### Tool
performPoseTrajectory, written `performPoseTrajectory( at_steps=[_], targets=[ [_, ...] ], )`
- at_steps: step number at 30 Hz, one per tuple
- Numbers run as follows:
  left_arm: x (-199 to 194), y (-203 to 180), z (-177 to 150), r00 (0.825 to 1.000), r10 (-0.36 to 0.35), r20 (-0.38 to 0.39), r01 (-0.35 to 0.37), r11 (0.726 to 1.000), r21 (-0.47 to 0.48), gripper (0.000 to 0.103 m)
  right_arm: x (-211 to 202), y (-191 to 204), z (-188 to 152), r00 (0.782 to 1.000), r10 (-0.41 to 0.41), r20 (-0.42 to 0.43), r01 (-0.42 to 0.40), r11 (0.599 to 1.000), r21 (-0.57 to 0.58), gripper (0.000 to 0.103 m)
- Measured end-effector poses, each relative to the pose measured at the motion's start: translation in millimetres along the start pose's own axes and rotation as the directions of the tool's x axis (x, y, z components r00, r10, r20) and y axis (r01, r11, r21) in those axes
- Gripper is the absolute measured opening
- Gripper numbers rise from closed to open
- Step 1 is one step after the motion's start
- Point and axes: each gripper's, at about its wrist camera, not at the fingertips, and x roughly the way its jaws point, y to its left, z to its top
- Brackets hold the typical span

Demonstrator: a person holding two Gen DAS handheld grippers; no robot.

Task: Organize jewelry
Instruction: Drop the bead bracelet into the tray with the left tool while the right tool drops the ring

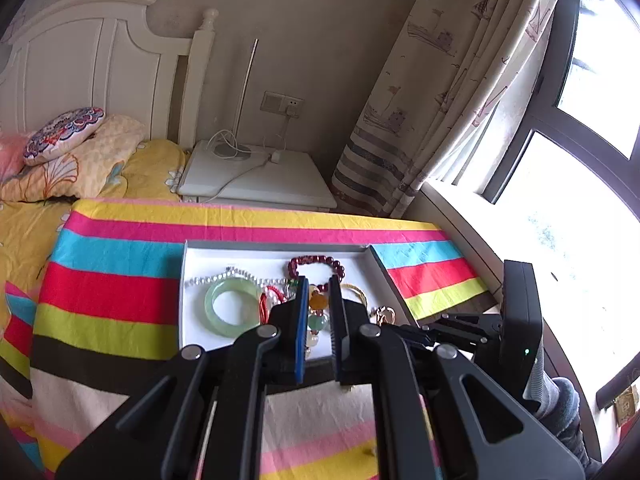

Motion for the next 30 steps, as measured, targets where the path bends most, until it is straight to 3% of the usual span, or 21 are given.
performPoseTrajectory(
  at_steps=[9, 17, 22, 23, 24, 26, 30],
  targets=[
    [63, 8, 51, 0.995, 0.094, 0.033, -0.093, 0.995, -0.036, 0.009, 25, -32, 16, 0.999, 0.02, -0.042, -0.017, 0.997, 0.075, 0.009],
    [119, 32, 61, 0.991, 0.128, 0.04, -0.124, 0.99, -0.073, 0.009, 57, -22, 28, 0.981, 0.172, -0.093, -0.159, 0.978, 0.136, 0.009],
    [149, 53, 54, 0.988, 0.153, -0.001, -0.152, 0.982, -0.114, 0.009, 81, -14, 31, 0.971, 0.181, -0.154, -0.157, 0.975, 0.157, 0.009],
    [151, 58, 51, 0.987, 0.16, 0.002, -0.159, 0.979, -0.127, 0.017, 86, -12, 31, 0.967, 0.184, -0.174, -0.157, 0.975, 0.157, 0.009],
    [150, 63, 47, 0.986, 0.166, 0.001, -0.164, 0.975, -0.153, 0.04, 90, -10, 30, 0.964, 0.186, -0.192, -0.157, 0.975, 0.154, 0.01],
    [141, 74, 39, 0.984, 0.174, 0.031, -0.164, 0.962, -0.219, 0.071, 92, -7, 30, 0.963, 0.18, -0.201, -0.153, 0.978, 0.143, 0.01],
    [112, 79, 23, 0.979, 0.187, 0.077, -0.16, 0.949, -0.271, 0.075, 89, -9, 31, 0.958, 0.188, -0.214, -0.155, 0.974, 0.164, 0.02]
  ],
)
